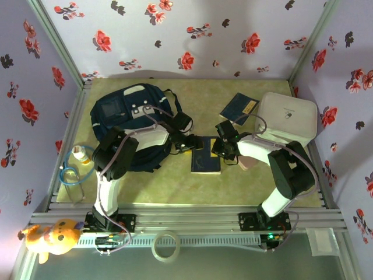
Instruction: Pack the student bag
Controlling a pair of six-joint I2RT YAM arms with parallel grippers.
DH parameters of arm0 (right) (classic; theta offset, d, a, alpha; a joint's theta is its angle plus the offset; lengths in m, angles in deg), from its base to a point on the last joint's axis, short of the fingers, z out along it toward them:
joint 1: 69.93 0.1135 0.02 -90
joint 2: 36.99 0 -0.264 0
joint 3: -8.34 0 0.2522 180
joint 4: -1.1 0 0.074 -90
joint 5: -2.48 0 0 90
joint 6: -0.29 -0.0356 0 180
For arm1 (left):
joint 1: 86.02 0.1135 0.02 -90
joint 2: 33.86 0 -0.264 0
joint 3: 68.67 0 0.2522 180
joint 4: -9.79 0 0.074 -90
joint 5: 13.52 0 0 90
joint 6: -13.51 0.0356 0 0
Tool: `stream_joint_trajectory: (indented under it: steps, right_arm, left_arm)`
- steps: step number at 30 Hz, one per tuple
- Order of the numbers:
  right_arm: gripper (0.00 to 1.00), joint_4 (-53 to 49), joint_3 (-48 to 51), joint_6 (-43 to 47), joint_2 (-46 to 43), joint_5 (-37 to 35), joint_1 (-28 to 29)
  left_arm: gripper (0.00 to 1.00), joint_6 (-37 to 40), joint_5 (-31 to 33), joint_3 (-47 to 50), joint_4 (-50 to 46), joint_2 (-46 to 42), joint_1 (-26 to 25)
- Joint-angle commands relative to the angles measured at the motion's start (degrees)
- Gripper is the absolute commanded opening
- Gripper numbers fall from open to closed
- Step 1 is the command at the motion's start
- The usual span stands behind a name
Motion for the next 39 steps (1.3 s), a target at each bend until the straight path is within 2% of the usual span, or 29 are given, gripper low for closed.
stream_joint_trajectory:
  steps: [1,7,13,18,22,26,35,39]
  right_arm:
    - [0.31,0.6,0.6,-1.1,0.8,1.6,0.0]
    - [0.30,1.5,0.6,-1.3,0.5,2.3,0.0]
    - [0.29,2.9,0.9,-2.4,1.1,3.4,0.0]
    - [0.28,3.2,0.8,-2.4,1.9,3.6,0.0]
    - [0.27,3.5,0.9,-2.4,2.6,3.8,0.0]
    - [0.20,3.1,0.8,-1.8,2.9,3.4,0.1]
    - [0.19,1.4,0.6,-1.4,3.5,1.5,0.3]
    - [0.19,1.0,0.6,-1.3,3.5,1.0,0.3]
  left_arm:
    - [0.56,1.6,-2.9,-1.5,0.2,0.3,-0.5]
    - [0.55,-1.2,-9.0,-1.3,3.9,-3.9,-0.4]
    - [0.49,-3.8,-10.4,0.7,6.5,-6.7,-0.5]
    - [0.46,-6.2,-14.0,2.9,12.5,-6.3,-0.5]
    - [0.46,-7.1,-14.8,3.4,14.4,-4.7,-0.3]
    - [0.43,-7.5,-15.8,2.9,15.1,-2.8,-0.2]
    - [0.41,-6.9,-16.3,1.5,13.7,-0.2,-0.2]
    - [0.35,-6.6,-16.1,1.5,13.6,-0.3,-0.1]
